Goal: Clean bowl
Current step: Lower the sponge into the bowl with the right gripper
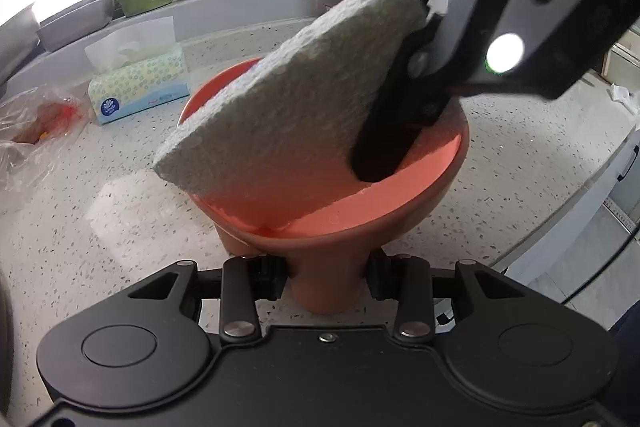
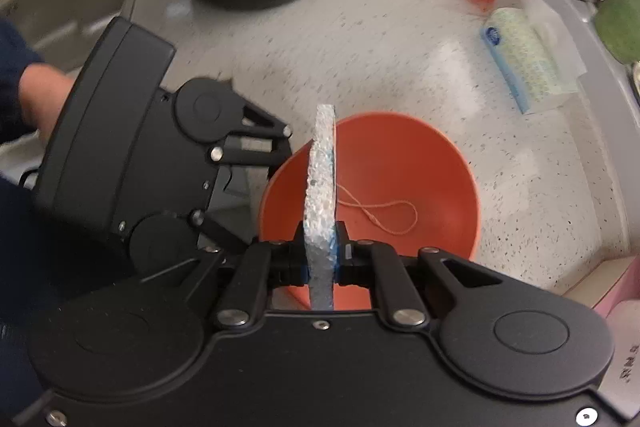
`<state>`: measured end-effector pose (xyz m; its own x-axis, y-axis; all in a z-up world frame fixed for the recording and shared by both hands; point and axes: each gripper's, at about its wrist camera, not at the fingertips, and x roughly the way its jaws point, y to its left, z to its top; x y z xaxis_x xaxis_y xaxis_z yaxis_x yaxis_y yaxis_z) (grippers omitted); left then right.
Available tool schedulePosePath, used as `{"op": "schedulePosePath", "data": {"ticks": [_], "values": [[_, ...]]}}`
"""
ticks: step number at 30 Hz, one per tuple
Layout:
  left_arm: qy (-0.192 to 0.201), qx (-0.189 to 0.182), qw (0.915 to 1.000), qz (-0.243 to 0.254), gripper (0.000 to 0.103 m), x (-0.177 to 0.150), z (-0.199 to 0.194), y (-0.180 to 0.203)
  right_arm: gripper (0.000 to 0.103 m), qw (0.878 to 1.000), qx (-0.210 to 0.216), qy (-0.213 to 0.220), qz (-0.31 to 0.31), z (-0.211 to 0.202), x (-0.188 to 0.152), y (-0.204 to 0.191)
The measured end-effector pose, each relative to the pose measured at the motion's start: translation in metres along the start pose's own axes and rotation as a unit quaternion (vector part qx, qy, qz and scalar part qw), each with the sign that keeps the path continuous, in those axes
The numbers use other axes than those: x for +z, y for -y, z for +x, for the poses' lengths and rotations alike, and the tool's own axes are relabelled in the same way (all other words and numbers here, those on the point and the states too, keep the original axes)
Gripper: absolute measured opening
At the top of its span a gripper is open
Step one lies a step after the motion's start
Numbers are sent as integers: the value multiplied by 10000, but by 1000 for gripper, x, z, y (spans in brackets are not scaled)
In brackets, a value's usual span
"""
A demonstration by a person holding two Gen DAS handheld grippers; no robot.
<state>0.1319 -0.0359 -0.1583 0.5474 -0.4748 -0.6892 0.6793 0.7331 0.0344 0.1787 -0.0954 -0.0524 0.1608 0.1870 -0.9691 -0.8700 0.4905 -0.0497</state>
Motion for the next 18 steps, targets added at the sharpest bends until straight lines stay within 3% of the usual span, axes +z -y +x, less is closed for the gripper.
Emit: {"op": "schedulePosePath", "data": {"ticks": [3, 5, 7, 12, 14, 18], "values": [[11, -4, 10000, -37, 38, -1, 0, -1, 12, 9995, 63, -290, -77, 2, 3, 4], [14, -9, 10000, -87, 38, -2, 0, -1, 14, 9993, -115, -361, -54, 2, 4, 9], [16, -10, 10000, -97, 38, -2, 0, -2, 25, 9993, -216, -294, 83, 0, 1, 16], [21, -20, 9999, -127, 38, -2, 0, -3, 26, 9947, 109, 446, 923, -18, -19, 32], [31, -18, 9999, -152, 38, -2, 1, -3, 26, 9859, -111, 889, 1411, -22, -34, 36], [32, -7, 9998, -175, 38, -1, 2, -4, 26, 9722, -400, 1519, 1737, -15, -58, 24]]}}
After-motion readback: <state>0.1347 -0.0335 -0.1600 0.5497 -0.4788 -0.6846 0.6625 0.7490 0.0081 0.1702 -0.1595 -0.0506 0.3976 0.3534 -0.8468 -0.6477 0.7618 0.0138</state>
